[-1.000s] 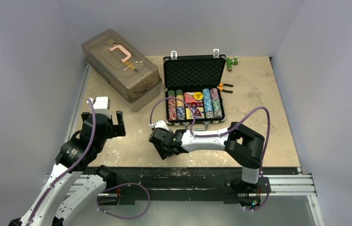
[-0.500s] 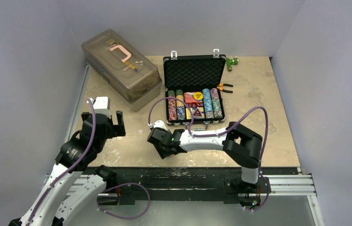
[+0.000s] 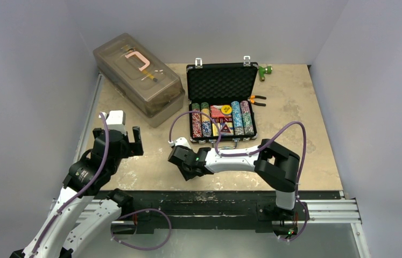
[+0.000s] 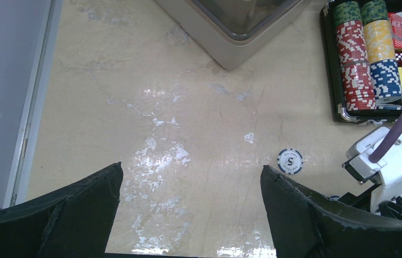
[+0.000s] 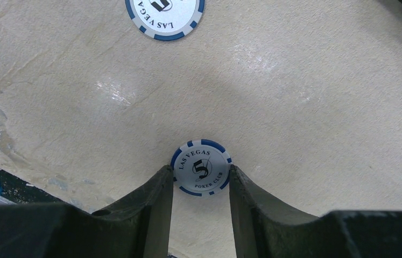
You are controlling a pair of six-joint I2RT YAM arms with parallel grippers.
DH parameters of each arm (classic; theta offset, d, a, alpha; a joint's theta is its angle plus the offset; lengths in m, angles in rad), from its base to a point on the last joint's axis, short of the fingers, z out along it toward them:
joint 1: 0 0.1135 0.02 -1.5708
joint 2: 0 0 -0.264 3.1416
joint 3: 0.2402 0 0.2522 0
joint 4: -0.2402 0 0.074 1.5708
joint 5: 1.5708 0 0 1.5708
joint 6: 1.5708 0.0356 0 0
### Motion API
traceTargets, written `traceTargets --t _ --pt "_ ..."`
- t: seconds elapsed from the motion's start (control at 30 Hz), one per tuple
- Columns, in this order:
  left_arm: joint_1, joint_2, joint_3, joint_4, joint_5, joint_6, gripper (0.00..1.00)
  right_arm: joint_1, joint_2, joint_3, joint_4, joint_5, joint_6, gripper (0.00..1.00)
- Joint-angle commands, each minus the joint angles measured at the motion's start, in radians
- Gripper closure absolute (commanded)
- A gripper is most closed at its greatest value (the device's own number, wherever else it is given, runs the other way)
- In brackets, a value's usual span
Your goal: Pack up texas hold em set
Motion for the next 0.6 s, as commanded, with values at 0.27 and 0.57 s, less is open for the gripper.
traceTargets --t 0.27,0.57 --pt "0.004 -0.007 0.001 0.031 0.004 0.010 0.05 -0.004 -0.007 0.018 0.022 0.026 -0.007 0.82" --pt "0.003 -0.001 0.001 0.031 0.009 0.009 0.05 -0.006 -0.046 0.002 0.048 0.030 -0.008 0.88"
